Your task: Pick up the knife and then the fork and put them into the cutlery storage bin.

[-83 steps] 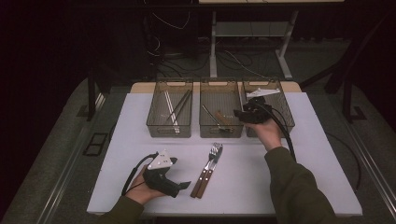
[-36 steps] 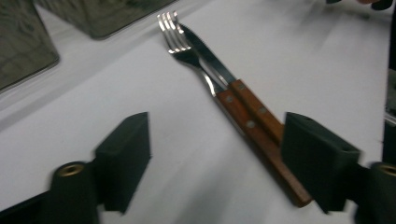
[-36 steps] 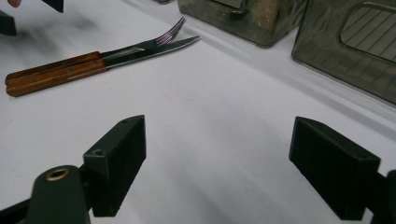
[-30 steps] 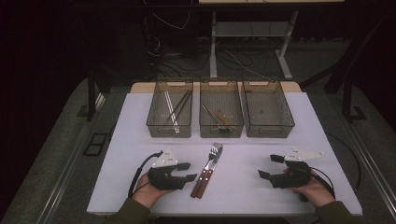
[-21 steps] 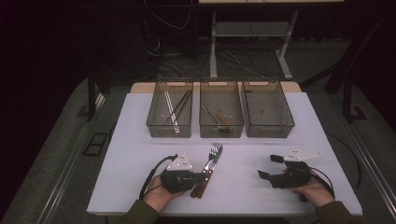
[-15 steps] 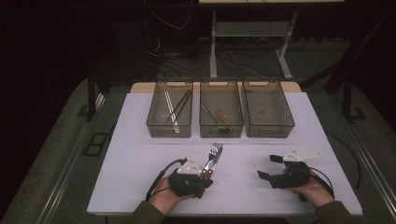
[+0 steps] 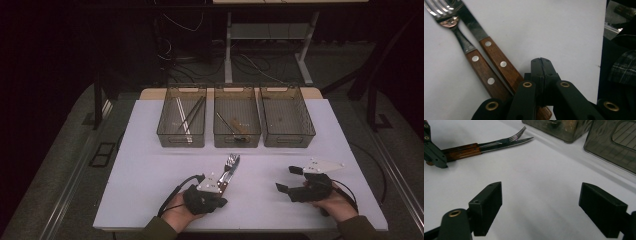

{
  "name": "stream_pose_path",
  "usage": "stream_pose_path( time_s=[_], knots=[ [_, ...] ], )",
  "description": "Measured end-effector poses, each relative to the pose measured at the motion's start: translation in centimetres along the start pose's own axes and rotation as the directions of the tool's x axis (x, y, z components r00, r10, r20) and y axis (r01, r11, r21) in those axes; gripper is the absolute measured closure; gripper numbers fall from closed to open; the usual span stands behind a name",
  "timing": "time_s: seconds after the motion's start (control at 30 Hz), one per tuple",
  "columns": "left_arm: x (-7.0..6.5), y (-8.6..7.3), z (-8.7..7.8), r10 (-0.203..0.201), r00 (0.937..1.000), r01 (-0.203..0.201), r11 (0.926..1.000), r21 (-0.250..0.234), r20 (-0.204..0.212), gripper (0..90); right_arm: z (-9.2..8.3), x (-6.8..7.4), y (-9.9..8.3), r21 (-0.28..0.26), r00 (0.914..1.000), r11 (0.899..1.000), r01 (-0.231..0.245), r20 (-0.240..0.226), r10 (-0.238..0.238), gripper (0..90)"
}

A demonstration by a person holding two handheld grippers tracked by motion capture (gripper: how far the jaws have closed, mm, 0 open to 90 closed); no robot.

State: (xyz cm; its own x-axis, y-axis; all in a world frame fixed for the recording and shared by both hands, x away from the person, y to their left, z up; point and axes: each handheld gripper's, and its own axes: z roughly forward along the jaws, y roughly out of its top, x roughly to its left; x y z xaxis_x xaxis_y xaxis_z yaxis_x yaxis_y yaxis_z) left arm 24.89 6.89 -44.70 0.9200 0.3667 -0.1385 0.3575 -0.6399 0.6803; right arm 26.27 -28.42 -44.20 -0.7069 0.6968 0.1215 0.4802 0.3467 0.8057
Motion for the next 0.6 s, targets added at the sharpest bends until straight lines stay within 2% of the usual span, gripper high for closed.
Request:
stream_pose_path(
  time_s=[0.07,0.1,0.17,0.2,0.33,0.37,0.47,0.6],
  knots=[
    [0.2,-0.1,-0.2,0.001,0.9999,-0.001,1.0000,0.003,-0.012,89.5,0.0,0.0,0.0,0.001,1.0000,1.000,0.000,0.000,0.000,19.0],
    [0.3,-0.1,-0.5,0.017,0.9997,-0.017,0.9996,0.021,-0.019,89.5,0.0,0.0,0.0,0.000,1.0000,1.000,0.000,-0.001,0.000,19.0],
    [0.5,-0.3,-0.6,-0.001,0.9993,0.001,1.0000,0.007,-0.036,89.5,0.0,0.0,0.0,-0.002,1.0000,1.000,0.004,-0.001,-0.004,19.1],
    [0.7,-0.4,-0.9,0.017,0.9990,-0.016,0.9995,0.027,-0.041,89.5,0.0,0.0,0.0,-0.001,1.0000,1.000,0.004,-0.001,-0.004,19.0],
    [1.2,-0.7,-1.4,-0.016,0.9977,0.016,0.9998,0.007,-0.067,89.5,0.0,0.0,0.0,-0.003,1.0000,1.000,0.005,-0.002,-0.005,19.0],
    [1.5,-0.8,-1.7,-0.007,0.9975,0.008,0.9998,0.019,-0.070,89.5,0.0,0.0,0.0,-0.003,1.0000,1.000,0.005,-0.002,-0.005,19.0],
    [2.1,-1.1,-2.3,-0.035,0.9958,0.035,0.9994,0.003,-0.084,89.5,-0.1,0.0,0.0,-0.003,1.0000,1.000,0.005,-0.004,-0.005,19.0],
    [2.7,-1.5,-2.6,-0.047,0.9944,0.048,0.9988,0.006,-0.095,89.5,0.0,0.0,0.0,-0.003,1.0000,1.000,0.005,-0.004,-0.005,19.0]
  ],
)
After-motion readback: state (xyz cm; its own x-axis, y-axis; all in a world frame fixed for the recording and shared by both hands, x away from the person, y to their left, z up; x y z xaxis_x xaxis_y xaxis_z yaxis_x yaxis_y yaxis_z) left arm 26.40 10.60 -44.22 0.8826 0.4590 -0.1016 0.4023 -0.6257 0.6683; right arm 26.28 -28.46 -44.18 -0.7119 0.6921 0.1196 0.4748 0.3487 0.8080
